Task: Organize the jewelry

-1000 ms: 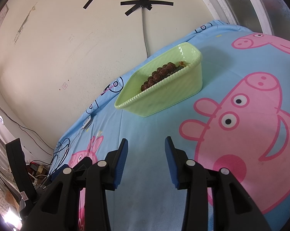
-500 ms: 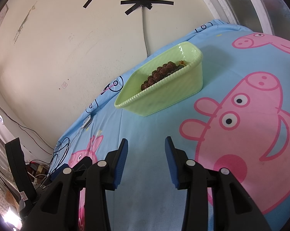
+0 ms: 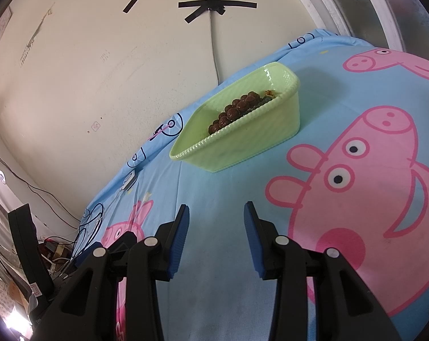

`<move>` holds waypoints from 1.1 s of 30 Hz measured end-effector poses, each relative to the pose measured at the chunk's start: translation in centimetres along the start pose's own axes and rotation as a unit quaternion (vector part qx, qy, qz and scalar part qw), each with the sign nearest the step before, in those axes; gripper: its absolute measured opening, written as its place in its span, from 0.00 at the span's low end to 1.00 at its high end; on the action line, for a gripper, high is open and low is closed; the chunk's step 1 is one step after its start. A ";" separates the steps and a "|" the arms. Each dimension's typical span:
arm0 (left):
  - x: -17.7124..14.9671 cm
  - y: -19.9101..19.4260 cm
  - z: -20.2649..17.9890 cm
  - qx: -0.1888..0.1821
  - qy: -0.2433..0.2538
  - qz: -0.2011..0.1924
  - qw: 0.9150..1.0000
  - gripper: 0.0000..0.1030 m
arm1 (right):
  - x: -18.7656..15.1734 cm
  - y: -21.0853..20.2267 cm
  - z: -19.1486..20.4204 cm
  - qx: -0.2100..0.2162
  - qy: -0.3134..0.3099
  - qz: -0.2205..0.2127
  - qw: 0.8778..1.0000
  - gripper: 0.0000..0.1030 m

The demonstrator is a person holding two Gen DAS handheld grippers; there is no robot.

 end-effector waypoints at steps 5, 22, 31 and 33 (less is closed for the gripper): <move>0.0 0.0 0.0 0.000 0.001 0.000 1.000 0.94 | 0.0 0.0 0.0 0.000 0.000 0.000 1.000 0.15; 0.0 0.0 -0.1 -0.002 0.002 0.001 1.000 0.94 | 0.1 0.0 -0.1 0.000 0.000 0.001 1.000 0.15; 0.1 0.1 0.1 -0.003 -0.004 0.005 1.000 0.94 | 0.1 0.0 -0.1 0.001 0.000 0.001 1.000 0.15; 0.1 0.1 0.1 -0.004 -0.003 0.004 1.000 0.94 | 0.1 0.0 -0.1 0.001 0.000 0.001 1.000 0.15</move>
Point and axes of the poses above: each gripper's, at about its wrist camera, not at the fingertips, and y roughly the way its jaws point, z to its left, x to its top, the point moved 1 cm from there along y, roughly the way its jaws point, and after that the axes turned 4 degrees about -y, right-handed, at the moved point
